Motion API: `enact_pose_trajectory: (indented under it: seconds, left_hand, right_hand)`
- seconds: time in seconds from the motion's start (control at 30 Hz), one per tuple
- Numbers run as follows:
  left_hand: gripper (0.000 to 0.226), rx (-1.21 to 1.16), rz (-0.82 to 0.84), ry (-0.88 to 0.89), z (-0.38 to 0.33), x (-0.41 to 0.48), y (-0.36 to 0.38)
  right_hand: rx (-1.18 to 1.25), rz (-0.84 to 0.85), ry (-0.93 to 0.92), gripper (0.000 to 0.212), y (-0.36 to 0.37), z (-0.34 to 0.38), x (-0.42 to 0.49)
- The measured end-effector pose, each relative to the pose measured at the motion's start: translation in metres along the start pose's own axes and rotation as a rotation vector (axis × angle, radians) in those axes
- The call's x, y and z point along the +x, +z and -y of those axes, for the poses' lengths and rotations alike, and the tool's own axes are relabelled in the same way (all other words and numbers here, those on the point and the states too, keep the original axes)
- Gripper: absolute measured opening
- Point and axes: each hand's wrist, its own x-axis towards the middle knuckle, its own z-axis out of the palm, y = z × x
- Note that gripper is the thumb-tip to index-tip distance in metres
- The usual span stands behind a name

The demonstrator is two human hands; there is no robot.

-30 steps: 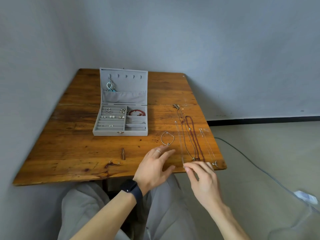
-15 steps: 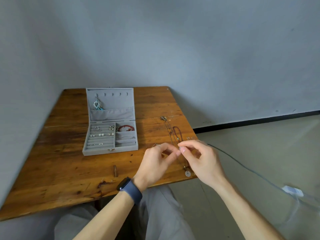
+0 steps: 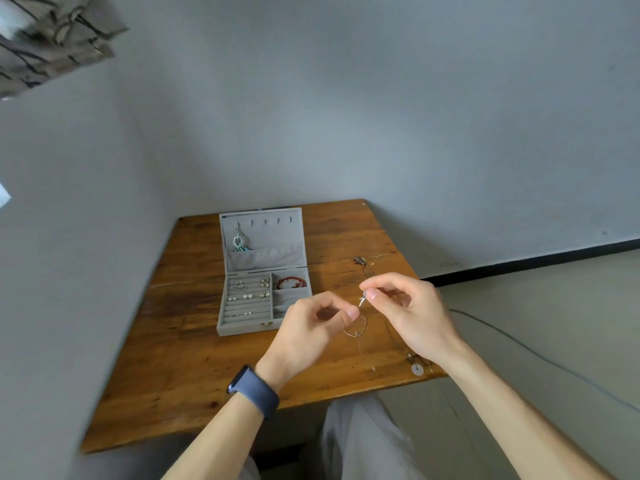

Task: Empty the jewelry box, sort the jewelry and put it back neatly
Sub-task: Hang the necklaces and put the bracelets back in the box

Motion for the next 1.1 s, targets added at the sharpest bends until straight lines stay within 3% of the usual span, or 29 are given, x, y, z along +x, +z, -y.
enact_pose_trajectory:
  seconds: [0.13, 0.33, 0.4, 0.57, 0.63, 0.73, 0.83, 0.97, 1.03, 1.1]
  left_hand:
    - [0.012, 0.063, -0.052, -0.034, -0.001, -0.010, -0.020]
    - [0.025, -0.378, -0.101, -0.207, -0.013, -0.021, -0.045]
    - [0.029, -0.503, -0.058, -0.261, -0.010, -0.025, -0.053]
    - [0.039, -0.490, 0.122, -0.345, 0.014, -0.046, -0.077]
    - [0.038, -0.595, 0.110, -0.340, 0.022, -0.055, -0.087]
    - [0.028, -0.935, -0.020, -0.267, 0.032, -0.065, -0.099]
    - [0.048, -1.164, -0.119, -0.167, 0.036, -0.068, -0.106]
    - [0.063, -1.142, -0.170, -0.068, 0.035, -0.059, -0.107]
    - [0.070, -1.044, -0.135, -0.135, 0.034, -0.055, -0.106]
    - [0.070, -0.754, -0.058, -0.280, 0.035, -0.054, -0.105]
  right_hand:
    - [0.067, 0.002, -0.021, 0.013, 0.009, 0.012, 0.006]
    - [0.117, 0.035, -0.059, 0.013, 0.024, 0.026, 0.016]
    - [0.141, 0.028, -0.041, 0.013, 0.027, 0.028, 0.021]
    - [0.258, -0.013, 0.060, 0.017, 0.029, 0.018, 0.038]
    - [0.319, -0.044, 0.150, 0.017, 0.029, 0.009, 0.047]
    - [0.347, -0.060, 0.258, 0.017, 0.031, -0.008, 0.054]
    - [0.322, 0.009, 0.309, 0.018, 0.045, -0.021, 0.050]
    - [0.390, 0.088, 0.392, 0.017, 0.072, -0.028, 0.041]
    - [0.422, 0.101, 0.419, 0.017, 0.083, -0.030, 0.038]
    - [0.449, 0.088, 0.437, 0.017, 0.088, -0.031, 0.038]
